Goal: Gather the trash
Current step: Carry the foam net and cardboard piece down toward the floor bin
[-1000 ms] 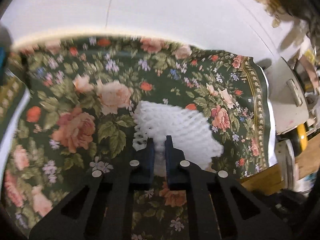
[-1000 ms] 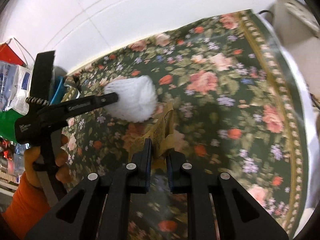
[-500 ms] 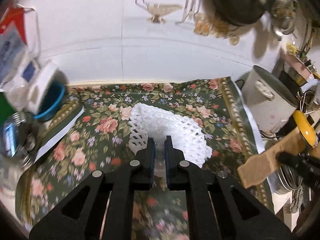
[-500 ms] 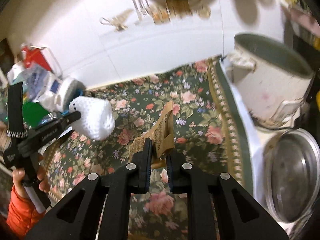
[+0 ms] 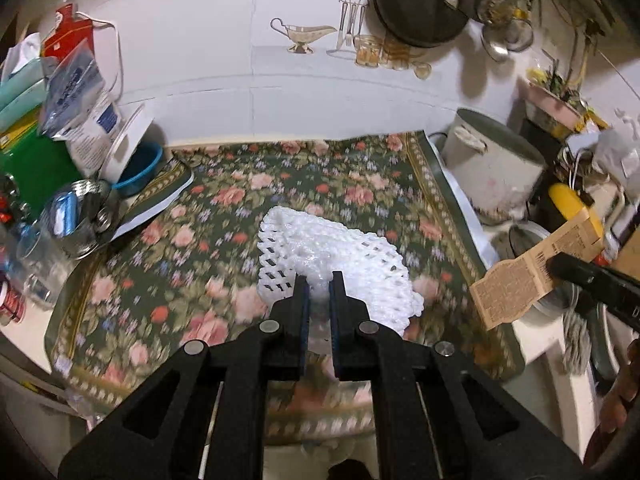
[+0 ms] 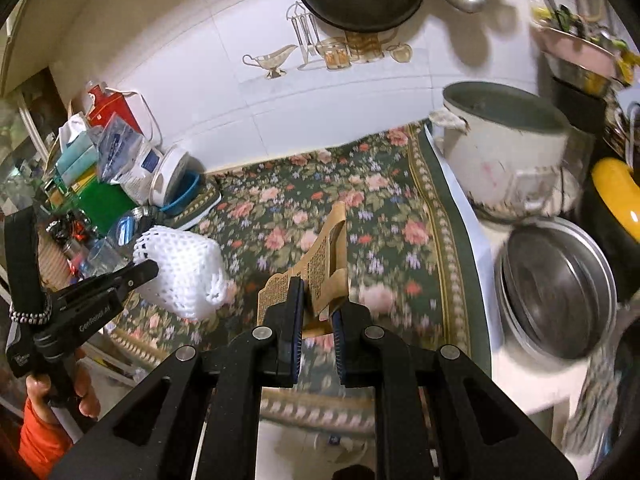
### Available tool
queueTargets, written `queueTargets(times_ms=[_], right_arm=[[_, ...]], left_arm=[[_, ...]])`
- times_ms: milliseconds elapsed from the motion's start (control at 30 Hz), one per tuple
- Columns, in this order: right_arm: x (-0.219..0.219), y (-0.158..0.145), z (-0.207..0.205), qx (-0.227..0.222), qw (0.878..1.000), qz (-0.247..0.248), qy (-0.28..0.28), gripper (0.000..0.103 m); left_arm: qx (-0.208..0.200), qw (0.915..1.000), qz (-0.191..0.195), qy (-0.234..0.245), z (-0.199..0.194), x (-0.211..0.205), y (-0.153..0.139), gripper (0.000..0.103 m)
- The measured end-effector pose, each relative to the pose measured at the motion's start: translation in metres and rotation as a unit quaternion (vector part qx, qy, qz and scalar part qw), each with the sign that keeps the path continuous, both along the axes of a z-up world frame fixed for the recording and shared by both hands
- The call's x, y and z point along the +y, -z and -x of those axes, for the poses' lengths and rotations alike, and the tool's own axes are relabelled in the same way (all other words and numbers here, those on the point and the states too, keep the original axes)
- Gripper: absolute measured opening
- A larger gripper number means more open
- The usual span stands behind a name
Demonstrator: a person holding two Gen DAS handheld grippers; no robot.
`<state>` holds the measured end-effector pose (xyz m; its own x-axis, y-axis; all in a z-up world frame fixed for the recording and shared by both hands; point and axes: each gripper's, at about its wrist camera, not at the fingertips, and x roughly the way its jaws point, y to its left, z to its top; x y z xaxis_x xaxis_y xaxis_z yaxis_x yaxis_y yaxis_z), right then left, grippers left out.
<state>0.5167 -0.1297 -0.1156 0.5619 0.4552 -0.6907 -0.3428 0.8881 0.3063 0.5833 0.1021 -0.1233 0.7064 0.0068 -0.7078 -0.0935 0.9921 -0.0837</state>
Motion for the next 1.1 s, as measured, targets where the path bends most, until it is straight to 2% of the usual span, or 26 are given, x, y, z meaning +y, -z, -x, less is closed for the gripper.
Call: queueTargets(times_ms=[233, 467, 567, 733, 900, 1100], right_arm=[[0.008, 0.010, 0.075, 0.013, 0.999, 0.009, 0.032, 0.012], [0.026, 0.012, 0.156, 0.016, 0.999, 0.010, 0.038, 0.012], [0.034, 0.013, 0.184, 0.022, 0.999, 0.016, 0.037, 0.012], [0.045, 0.023, 0.207, 0.048, 0.998, 0.028, 0.028, 0.012], [0.049, 0.054, 0.210, 0.083, 0.995, 0.046, 0.020, 0.012], [0.040, 0.127, 0.204, 0.134, 0.988, 0.071, 0.013, 0.012]], left_arm=[[0.008, 0.9997, 0.006, 0.020, 0.077, 0.011, 0.019, 0.008], [-0.003, 0.9994, 0.006, 0.034, 0.170, 0.021, 0.014, 0.008], [0.001, 0.9992, 0.001, 0.040, 0.198, 0.025, 0.013, 0.008], [0.024, 0.9988, 0.006, 0.041, 0.223, 0.030, 0.024, 0.008], [0.060, 0.9975, 0.017, 0.033, 0.234, 0.030, 0.057, 0.008], [0.119, 0.9923, 0.034, 0.012, 0.226, 0.021, 0.135, 0.008]])
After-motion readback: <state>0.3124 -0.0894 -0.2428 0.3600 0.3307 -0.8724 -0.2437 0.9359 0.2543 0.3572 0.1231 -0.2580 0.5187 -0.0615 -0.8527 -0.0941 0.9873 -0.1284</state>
